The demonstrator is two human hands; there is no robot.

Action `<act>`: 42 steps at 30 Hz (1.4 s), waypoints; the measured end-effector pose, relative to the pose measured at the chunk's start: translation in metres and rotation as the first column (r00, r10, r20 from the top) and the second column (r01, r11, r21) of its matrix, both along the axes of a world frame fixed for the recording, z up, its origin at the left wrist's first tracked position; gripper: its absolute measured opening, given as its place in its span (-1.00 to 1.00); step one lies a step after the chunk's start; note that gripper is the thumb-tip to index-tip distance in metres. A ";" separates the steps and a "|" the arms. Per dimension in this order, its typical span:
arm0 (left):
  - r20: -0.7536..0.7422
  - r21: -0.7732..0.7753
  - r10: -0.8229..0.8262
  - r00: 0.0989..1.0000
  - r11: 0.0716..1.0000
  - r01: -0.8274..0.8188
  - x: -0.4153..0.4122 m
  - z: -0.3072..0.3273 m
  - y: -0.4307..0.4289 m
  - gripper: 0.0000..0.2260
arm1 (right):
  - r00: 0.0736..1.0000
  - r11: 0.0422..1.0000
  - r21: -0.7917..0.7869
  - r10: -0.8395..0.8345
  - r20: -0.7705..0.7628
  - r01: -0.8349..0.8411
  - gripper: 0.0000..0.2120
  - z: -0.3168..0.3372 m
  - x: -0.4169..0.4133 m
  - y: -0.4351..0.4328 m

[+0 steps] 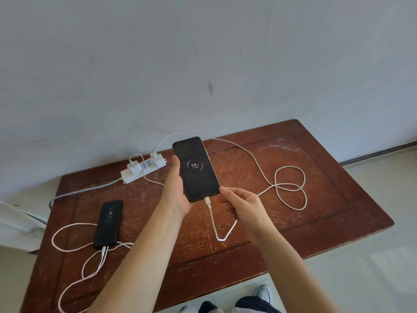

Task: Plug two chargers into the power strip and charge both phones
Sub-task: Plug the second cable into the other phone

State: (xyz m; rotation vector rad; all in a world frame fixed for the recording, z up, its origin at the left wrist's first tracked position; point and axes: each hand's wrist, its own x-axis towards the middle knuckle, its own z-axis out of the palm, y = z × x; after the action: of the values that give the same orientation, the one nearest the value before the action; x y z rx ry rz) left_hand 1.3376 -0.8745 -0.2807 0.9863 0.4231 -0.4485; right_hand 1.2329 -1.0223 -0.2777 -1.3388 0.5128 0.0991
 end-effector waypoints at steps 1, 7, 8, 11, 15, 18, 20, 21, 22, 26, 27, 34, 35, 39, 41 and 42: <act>-0.015 0.016 0.004 1.000 1.000 -0.003 0.001 -0.003 0.002 -0.56 | 1.000 1.000 -0.020 0.010 -0.011 -0.010 -0.81 -0.002 0.001 0.001; -0.134 0.075 -0.005 0.991 0.997 0.016 0.000 -0.031 0.016 -0.60 | 0.995 0.994 -0.072 0.081 -0.060 -0.086 -0.80 -0.027 0.004 0.011; -0.143 0.079 -0.009 0.990 0.997 0.021 0.000 -0.037 0.018 -0.61 | 0.993 0.992 -0.083 0.093 -0.066 -0.099 -0.78 -0.034 0.004 0.011; -0.198 0.093 -0.007 0.980 0.995 0.026 0.000 -0.059 0.022 -0.61 | 0.984 0.972 -0.187 0.118 -0.132 -0.142 -0.72 -0.064 0.006 0.011; -0.291 0.198 0.017 0.957 0.979 0.043 0.003 -0.094 0.025 -0.62 | 0.932 0.768 -0.534 0.247 -0.265 -0.355 -0.75 -0.116 0.001 0.006; -0.338 0.265 0.007 0.941 0.960 0.088 0.005 -0.114 0.027 -0.65 | 0.862 0.538 -0.673 0.330 -0.386 -0.507 -0.66 -0.148 -0.007 0.003; -0.344 0.317 0.006 0.939 0.942 0.110 0.008 -0.127 0.027 -0.69 | 0.840 0.451 -0.711 0.341 -0.422 -0.540 -0.64 -0.161 -0.012 0.003; -0.346 0.327 0.002 0.938 0.937 0.119 0.009 -0.133 0.027 -0.72 | 0.840 0.430 -0.725 0.341 -0.422 -0.539 -0.64 -0.165 -0.013 0.003; -0.348 0.321 -0.005 0.937 0.939 0.124 0.010 -0.137 0.027 -0.75 | 0.845 0.419 -0.737 0.336 -0.416 -0.530 -0.64 -0.168 -0.012 0.002; -0.365 0.277 -0.025 0.931 0.951 0.134 0.018 -0.151 0.024 -0.79 | 0.868 0.348 -0.799 0.279 -0.411 -0.491 -0.62 -0.171 -0.004 -0.002; -0.359 0.272 -0.031 0.933 0.953 0.137 0.021 -0.154 0.022 -0.78 | 0.872 0.324 -0.812 0.255 -0.419 -0.485 -0.62 -0.171 -0.002 -0.005; -0.353 0.330 -0.046 0.934 0.929 0.170 0.042 -0.168 0.004 -0.78 | 0.893 0.289 -0.845 0.138 -0.428 -0.450 -0.58 -0.173 0.009 -0.029; -0.352 0.349 -0.052 0.935 0.919 0.183 0.045 -0.170 0.001 -0.77 | 0.897 0.295 -0.847 0.130 -0.422 -0.442 -0.59 -0.174 0.010 -0.031; -0.334 0.497 -0.118 0.935 0.821 0.281 0.047 -0.168 -0.004 -0.66 | 0.900 0.328 -0.838 0.148 -0.410 -0.435 -0.61 -0.178 0.016 -0.030; -0.324 0.544 -0.163 0.932 0.774 0.325 0.045 -0.166 -0.003 -0.58 | 0.888 0.396 -0.795 0.213 -0.407 -0.459 -0.60 -0.179 0.022 -0.025; -0.323 0.556 -0.175 0.930 0.760 0.336 0.043 -0.165 -0.002 -0.54 | 0.875 0.429 -0.763 0.262 -0.407 -0.483 -0.58 -0.180 0.025 -0.021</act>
State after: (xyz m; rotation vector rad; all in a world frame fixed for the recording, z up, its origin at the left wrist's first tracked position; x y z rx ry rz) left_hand 1.3807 -0.8765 -0.4460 1.6384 0.6914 -0.7196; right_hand 1.2576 -1.0438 -0.4577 -2.4645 0.4478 0.4291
